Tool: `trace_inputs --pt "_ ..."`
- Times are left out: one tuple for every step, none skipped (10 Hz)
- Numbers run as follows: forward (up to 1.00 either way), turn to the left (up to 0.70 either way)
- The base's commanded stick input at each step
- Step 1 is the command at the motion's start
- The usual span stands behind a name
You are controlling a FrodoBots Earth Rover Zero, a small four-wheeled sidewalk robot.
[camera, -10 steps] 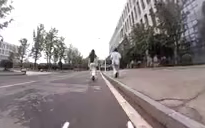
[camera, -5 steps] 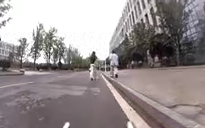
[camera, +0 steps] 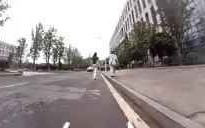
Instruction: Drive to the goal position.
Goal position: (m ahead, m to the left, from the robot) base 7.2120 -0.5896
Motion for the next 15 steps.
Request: trace_inputs --pt "0.6 0.0" --pt "0.6 0.0" --pt "0.6 0.0" --pt "0.6 0.0" --pt "0.6 0.0" --pt "0.6 0.0" --pt "0.6 0.0" --pt "0.6 0.0" --pt "0.6 0.0" --pt "0.6 0.0" --pt "0.6 0.0" --pt "0.6 0.0" --pt "0.6 0.0" --pt "0.6 0.0" --pt "0.6 0.0"
